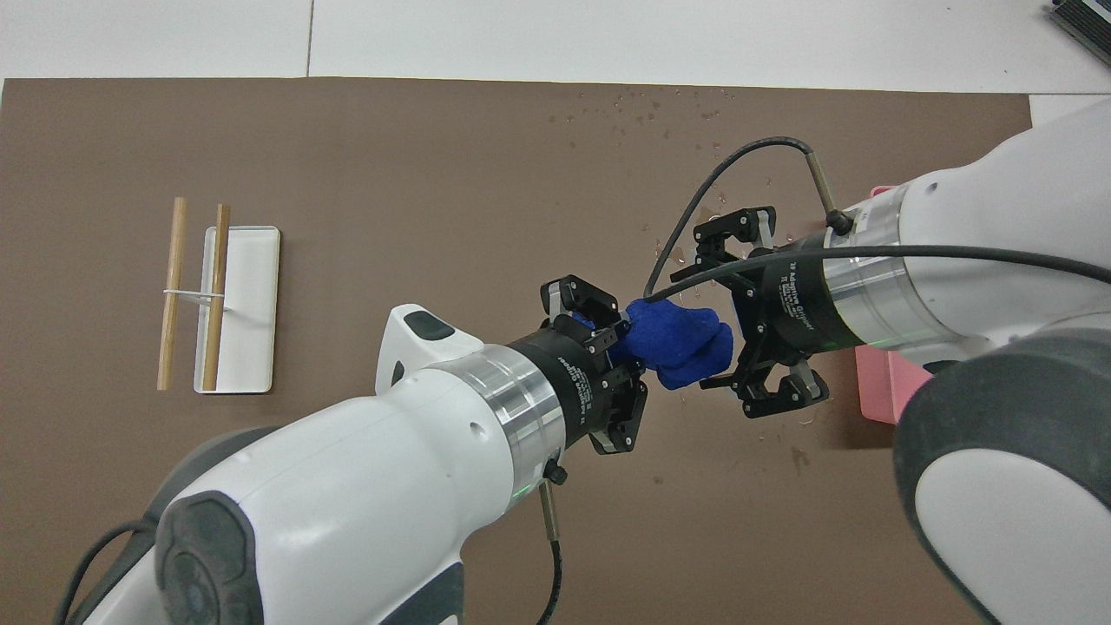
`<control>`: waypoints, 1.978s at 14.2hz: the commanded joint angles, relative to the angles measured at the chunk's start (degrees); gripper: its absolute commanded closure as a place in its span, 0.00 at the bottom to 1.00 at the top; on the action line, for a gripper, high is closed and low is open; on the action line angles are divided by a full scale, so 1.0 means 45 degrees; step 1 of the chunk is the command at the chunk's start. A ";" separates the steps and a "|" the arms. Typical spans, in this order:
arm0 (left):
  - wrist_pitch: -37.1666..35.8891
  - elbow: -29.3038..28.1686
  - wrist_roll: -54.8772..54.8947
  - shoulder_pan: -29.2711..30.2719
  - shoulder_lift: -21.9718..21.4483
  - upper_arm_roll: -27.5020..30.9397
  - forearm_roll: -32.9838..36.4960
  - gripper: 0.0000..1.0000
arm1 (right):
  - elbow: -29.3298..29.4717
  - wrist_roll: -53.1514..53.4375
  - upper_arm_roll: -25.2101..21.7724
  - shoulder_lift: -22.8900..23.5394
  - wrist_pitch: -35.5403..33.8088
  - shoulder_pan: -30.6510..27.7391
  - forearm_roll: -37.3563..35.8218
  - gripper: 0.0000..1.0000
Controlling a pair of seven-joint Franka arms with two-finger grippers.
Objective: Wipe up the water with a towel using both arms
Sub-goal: 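Grasp the blue cloth with the right gripper beside the left gripper, then pull the cloth away with the right gripper while the left gripper releases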
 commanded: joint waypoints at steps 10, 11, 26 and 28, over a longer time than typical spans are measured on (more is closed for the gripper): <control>0.0328 0.0088 -0.0130 0.0236 0.0101 0.0081 -0.0036 0.01 | -0.0384 -0.0181 0.0024 -0.0274 0.0556 0.0069 0.0579 1.00; 0.0250 0.0088 -0.0129 0.0236 0.0082 0.0101 0.0043 0.00 | -0.0384 -0.0181 0.0024 -0.0255 0.0575 0.0069 0.0579 1.00; -0.9647 0.0244 1.4483 0.6168 -0.0953 0.0218 0.0373 0.00 | -0.0386 -0.6872 -0.0054 0.1656 0.4127 -0.2293 -0.0921 1.00; -1.0781 0.0244 1.7706 0.6679 -0.1089 0.0237 0.1793 0.00 | -0.0170 -0.8414 -0.0054 0.2494 0.5334 -0.2702 -0.2090 1.00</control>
